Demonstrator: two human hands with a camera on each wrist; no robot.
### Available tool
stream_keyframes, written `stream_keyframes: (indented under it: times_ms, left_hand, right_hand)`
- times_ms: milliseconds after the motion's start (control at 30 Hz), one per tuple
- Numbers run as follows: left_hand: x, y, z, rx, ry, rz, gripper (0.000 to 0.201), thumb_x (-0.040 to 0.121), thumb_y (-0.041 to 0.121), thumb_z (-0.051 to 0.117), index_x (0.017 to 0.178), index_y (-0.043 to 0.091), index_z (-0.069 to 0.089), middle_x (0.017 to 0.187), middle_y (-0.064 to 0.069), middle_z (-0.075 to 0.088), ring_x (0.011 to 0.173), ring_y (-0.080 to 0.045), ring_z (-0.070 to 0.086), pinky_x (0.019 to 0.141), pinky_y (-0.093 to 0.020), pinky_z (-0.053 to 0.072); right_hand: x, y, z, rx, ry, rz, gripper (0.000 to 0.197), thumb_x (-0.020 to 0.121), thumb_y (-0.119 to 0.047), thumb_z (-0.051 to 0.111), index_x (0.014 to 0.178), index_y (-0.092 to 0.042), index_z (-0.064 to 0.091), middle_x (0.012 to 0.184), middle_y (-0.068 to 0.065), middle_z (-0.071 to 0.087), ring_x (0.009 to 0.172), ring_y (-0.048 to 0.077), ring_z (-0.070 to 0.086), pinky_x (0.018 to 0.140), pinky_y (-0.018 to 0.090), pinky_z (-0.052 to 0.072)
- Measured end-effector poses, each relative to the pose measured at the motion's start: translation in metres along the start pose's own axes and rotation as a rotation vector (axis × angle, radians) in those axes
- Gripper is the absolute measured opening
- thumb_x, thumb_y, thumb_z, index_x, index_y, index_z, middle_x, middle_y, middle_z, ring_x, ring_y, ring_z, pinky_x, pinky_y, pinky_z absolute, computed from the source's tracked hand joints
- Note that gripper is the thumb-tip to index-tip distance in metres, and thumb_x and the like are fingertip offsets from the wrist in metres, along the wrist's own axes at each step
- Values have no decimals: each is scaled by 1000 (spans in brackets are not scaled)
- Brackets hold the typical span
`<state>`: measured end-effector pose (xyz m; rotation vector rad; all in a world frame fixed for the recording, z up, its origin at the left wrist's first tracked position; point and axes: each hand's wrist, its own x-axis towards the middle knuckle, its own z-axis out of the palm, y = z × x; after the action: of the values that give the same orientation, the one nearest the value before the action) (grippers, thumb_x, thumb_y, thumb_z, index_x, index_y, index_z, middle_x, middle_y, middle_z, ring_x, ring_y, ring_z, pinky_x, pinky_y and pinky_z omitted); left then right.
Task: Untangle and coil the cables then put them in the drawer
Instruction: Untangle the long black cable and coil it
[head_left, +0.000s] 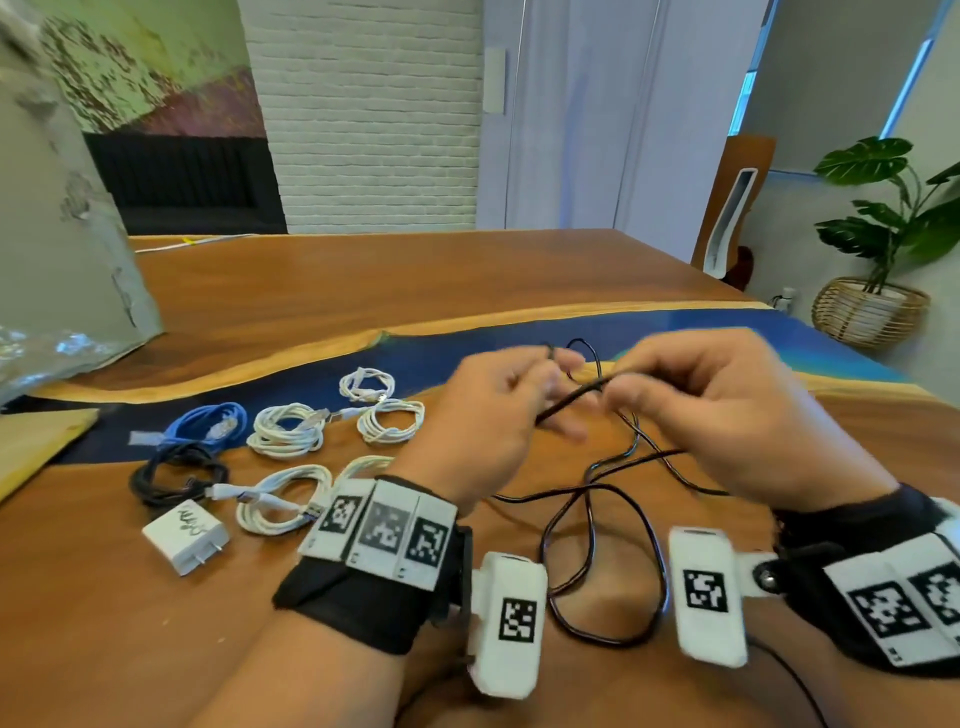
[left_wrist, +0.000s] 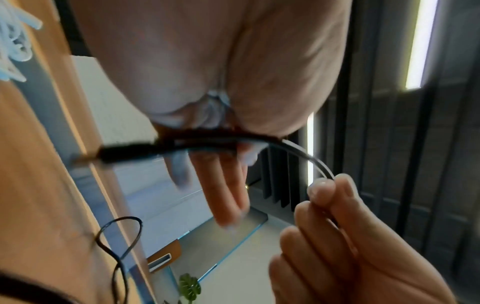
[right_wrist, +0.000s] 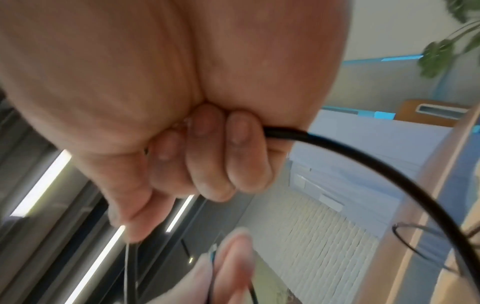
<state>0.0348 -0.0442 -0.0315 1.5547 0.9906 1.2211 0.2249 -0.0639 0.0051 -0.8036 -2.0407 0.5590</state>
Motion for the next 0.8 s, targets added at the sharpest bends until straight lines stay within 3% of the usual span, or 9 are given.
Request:
stream_keyframes:
  times_ms: [67,133,200,267,367,467,633,733,800]
  left_hand:
    - [-4,-1,4,6,-150,-89,35,111,19,39,108,9,72,58,-2,62,46,-19,52,68,-40,47]
    - [-6,2,4,-91,-209,-132,42,110,20,38,102,2,74,48,-2,42,43,-17,33,58,-35,39]
    - [-7,5,2,-231,-254,-155,46,109,21,37,99,-3,75,49,1,26,44,-16,18,50,-29,32]
    - [-9,10,-2,-418,-303,-185,47,108,24,36,104,-2,75,52,4,22,41,-11,13,43,-25,22]
    - [-10,14,-11,-656,-302,-144,42,103,21,39,119,-3,69,55,7,28,39,-4,16,40,-21,16]
    - [-10,17,-16,-755,-279,-103,45,101,19,40,131,-7,60,60,5,39,41,-5,15,40,-18,16]
    - [-13,23,-10,-816,-245,-105,48,103,17,38,140,-12,48,70,2,59,37,-3,33,40,-16,26]
    - [-7,22,-6,-947,-90,-94,44,108,21,34,141,-4,50,71,5,55,40,-4,38,43,-16,33]
    - [-2,18,-8,-1078,70,-72,43,110,22,33,142,-1,51,78,3,64,52,-7,56,53,-18,48]
  right_hand:
    - [0,12,-13,14,172,3,12,91,-11,68,82,-17,73,58,-20,65,54,-2,59,54,7,42]
    - [-1,25,-21,-17,260,31,15,91,-8,70,83,-20,73,59,-21,66,55,-2,59,55,7,42]
    - [0,34,-21,-39,305,57,14,91,-13,73,84,-24,75,70,-18,72,64,-1,63,62,10,46]
    - [1,40,-19,-49,322,95,13,93,-16,72,87,-26,77,77,-17,74,73,-1,65,68,11,47]
    - [2,44,-14,-17,249,225,16,100,-20,62,103,-24,78,63,-19,65,59,0,57,58,12,42]
    - [1,46,-8,-29,180,274,21,102,-24,58,108,-31,77,57,-11,56,55,6,46,56,20,37]
    - [4,43,6,-125,105,286,25,105,-26,55,116,-39,73,61,-4,60,62,16,54,62,23,47]
    - [4,39,15,-211,-114,344,32,107,-27,51,130,-46,63,69,1,68,64,10,59,73,29,51]
    - [4,32,24,-256,-297,357,39,108,-28,48,140,-49,54,74,-1,72,63,4,60,70,25,50]
